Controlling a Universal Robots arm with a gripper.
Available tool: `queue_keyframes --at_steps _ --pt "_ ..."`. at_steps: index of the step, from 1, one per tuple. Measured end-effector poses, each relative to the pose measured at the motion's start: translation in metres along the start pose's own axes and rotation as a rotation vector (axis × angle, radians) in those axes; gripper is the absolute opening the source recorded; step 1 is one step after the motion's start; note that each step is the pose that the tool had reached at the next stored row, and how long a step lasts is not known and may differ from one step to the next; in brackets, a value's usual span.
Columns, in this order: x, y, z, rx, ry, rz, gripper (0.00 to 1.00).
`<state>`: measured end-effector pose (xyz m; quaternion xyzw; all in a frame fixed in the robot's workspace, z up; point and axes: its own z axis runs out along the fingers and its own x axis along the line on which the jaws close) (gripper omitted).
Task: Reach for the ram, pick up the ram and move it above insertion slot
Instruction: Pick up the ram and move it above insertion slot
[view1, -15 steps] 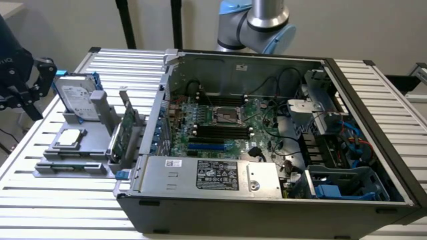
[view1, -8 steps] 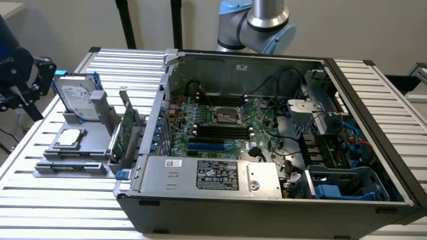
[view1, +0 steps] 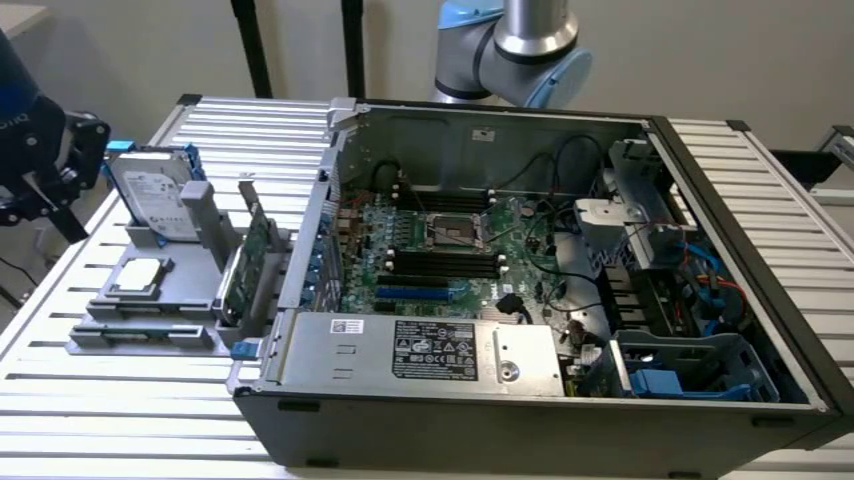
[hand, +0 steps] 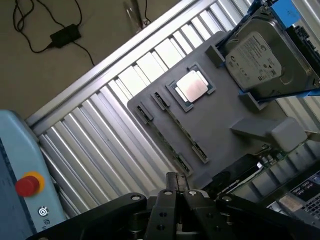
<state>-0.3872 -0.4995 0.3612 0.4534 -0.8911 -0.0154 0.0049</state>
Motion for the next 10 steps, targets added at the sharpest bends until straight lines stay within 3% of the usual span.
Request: queue_keyframes --at_steps 10 --pt "0.0000 0.0000 0.0002 0.0071 -0.0026 -0.182 0.11"
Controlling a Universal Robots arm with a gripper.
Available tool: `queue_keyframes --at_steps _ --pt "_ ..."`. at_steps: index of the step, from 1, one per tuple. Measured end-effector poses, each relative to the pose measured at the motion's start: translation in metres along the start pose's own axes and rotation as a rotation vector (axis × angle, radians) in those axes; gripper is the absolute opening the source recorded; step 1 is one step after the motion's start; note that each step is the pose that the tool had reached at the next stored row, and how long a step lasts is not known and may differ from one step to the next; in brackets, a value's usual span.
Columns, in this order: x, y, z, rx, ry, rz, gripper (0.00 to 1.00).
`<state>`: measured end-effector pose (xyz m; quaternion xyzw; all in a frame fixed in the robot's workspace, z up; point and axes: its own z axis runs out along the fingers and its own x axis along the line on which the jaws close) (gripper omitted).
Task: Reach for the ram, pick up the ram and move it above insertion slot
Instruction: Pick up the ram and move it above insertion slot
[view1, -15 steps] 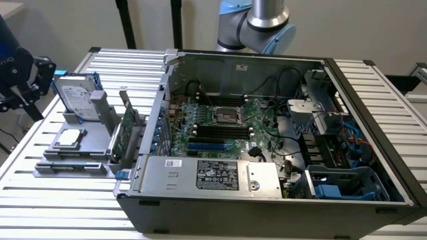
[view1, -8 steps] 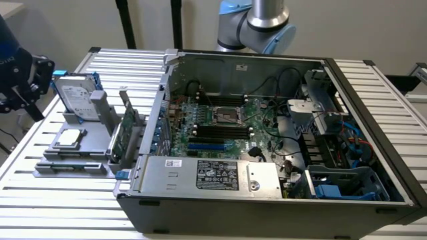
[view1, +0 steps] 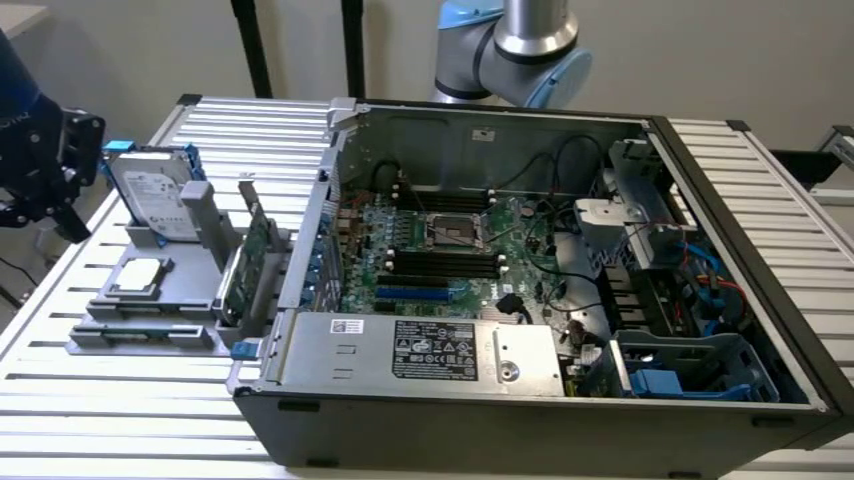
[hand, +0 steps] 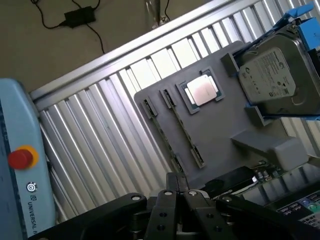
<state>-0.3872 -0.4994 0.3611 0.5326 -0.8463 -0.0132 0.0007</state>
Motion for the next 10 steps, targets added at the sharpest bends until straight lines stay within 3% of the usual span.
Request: queue_keyframes --at_steps 10 --pt "0.0001 -0.0001 0.0032 0.0024 -0.0013 -0.182 0.11"
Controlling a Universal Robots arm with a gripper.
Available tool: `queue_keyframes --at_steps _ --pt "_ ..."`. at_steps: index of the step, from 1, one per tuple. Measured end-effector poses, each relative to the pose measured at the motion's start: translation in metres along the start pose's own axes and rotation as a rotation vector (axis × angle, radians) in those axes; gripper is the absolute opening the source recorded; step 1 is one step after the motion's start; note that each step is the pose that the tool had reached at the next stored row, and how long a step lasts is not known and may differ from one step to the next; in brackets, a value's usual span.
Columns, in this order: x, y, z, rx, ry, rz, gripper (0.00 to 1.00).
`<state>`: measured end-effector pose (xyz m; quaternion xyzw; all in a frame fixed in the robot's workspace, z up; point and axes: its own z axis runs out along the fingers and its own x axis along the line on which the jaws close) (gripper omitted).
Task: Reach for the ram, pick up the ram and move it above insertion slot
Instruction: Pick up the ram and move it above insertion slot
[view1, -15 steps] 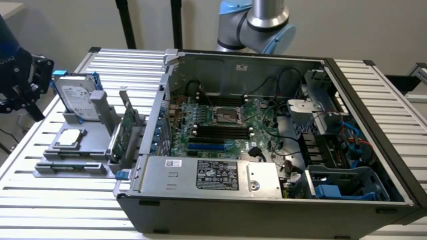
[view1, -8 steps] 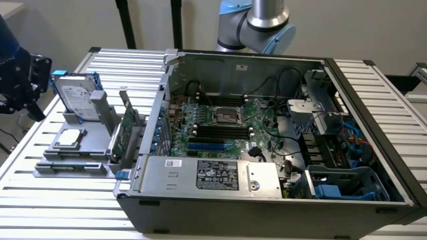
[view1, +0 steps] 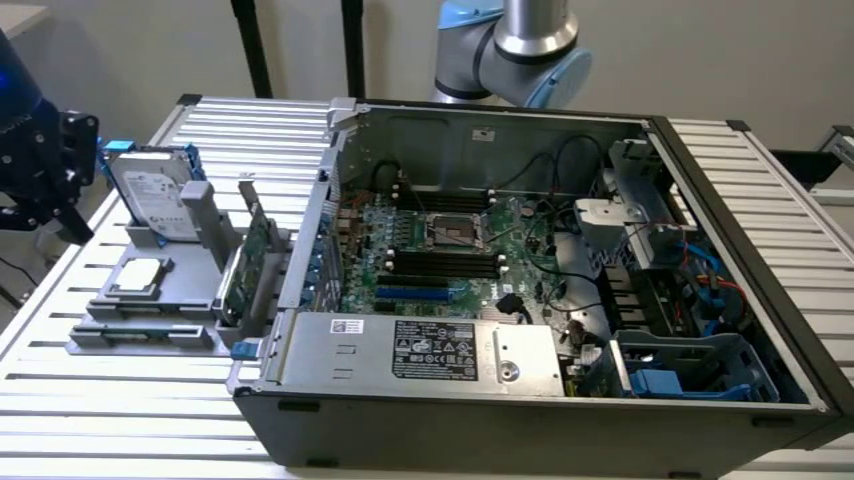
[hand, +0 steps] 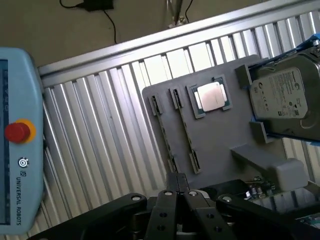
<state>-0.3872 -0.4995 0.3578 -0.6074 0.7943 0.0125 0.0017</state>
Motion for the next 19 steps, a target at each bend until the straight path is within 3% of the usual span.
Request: queue_keyframes --at_steps 9,19 --pt "0.000 -0.0001 0.0051 0.0045 -0.0018 -0.164 0.11" --pt "0.000 -0.0001 0.0116 0.0188 -0.0072 -0.323 0.11"
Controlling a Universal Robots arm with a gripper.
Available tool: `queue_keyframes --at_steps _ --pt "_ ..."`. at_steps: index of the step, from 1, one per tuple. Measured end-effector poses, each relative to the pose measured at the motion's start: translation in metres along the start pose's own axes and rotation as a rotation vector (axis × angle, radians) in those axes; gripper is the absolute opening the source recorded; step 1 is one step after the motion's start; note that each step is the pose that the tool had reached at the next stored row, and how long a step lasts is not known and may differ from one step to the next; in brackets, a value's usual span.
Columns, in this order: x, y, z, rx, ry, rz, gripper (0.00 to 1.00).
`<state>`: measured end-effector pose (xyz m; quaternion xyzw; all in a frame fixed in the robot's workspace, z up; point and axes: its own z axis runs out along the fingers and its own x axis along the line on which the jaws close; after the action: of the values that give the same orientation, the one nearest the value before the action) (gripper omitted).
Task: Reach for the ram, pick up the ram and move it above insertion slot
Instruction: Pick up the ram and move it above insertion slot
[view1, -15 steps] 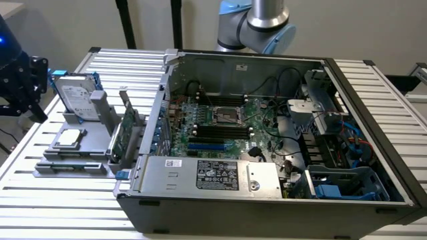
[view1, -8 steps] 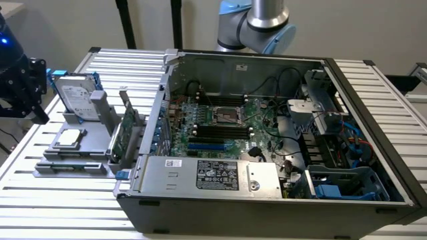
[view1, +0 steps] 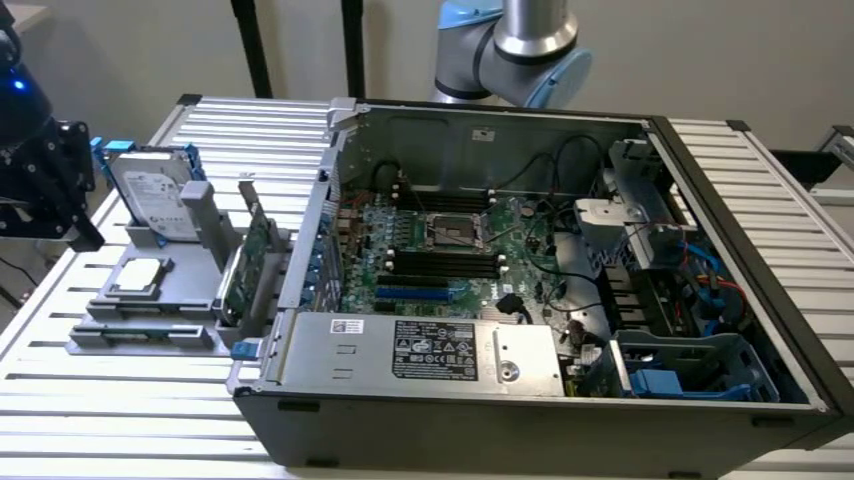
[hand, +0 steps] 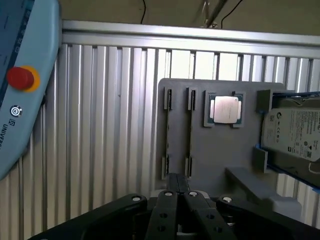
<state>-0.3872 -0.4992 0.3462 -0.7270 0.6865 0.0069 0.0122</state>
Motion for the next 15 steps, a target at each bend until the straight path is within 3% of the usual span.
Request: queue_keyframes --at_steps 4,10,15 --pt "0.000 0.0000 0.0002 0.0002 -0.0006 -0.012 0.12" --pt "0.000 0.0002 0.0047 -0.0035 -0.0008 -0.011 0.36" --pt "0.000 0.0007 0.0137 -0.0036 -0.0009 -0.012 0.36"
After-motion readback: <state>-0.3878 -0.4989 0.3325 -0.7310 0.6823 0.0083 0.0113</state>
